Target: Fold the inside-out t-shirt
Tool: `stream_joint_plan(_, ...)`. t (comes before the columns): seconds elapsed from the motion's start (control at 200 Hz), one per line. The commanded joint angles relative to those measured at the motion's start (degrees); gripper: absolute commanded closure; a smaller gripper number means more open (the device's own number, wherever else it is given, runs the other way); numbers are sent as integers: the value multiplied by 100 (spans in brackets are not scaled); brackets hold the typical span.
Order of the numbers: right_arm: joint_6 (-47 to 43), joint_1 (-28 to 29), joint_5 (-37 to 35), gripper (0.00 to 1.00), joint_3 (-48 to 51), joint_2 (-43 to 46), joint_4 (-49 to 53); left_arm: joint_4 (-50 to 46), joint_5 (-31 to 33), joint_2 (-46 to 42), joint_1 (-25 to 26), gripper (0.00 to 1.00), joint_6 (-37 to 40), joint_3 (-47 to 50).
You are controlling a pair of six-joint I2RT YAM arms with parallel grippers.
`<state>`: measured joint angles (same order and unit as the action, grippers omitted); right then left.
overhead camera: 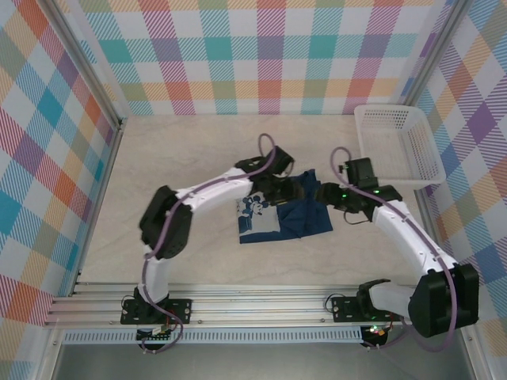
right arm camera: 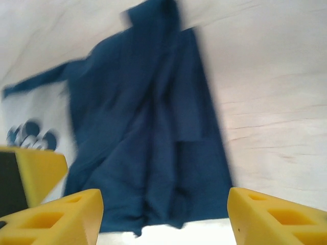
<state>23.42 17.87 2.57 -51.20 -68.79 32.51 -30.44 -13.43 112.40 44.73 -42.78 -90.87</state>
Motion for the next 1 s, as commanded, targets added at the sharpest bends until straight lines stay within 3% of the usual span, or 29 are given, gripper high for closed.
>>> stream_joint_plan(0.0, -142, 941, -205, 29, -109, -410, -323, 479, 112, -639, -588, 50, 194, 932)
stream_joint_plan(0.31, -232, 2315, -1448, 15, -537, -1807, -443, 666, -338, 89, -1104, 50, 392, 1061)
stream_joint_plan(0.435, -294, 2510, -2119, 18, -948, -2420, -122, 741, -397, 247, -1182, 50, 424, 1123)
stream_joint_plan(0.535, -370, 2494, -2826, 26, -1123, -2679, 229, 782, -409, 366, -1183, 50, 445, 1141)
stream_joint_plan(0.655, -272, 2134, -3189, 44, -1065, -2580, 633, 857, -405, 431, -1199, 50, 438, 1261)
stream_joint_plan(0.72, -134, 1766, -3158, 49, -879, -2332, 791, 909, -452, 458, -1207, 50, 451, 1307)
stream_joint_plan(0.885, 269, 625, -2471, 52, -209, -1365, 937, 891, -433, 451, -1203, 50, 564, 1302)
stream_joint_plan(0.995, 405, 384, -2177, 49, -22, -899, 914, 821, -417, 415, -1205, 50, 661, 1247)
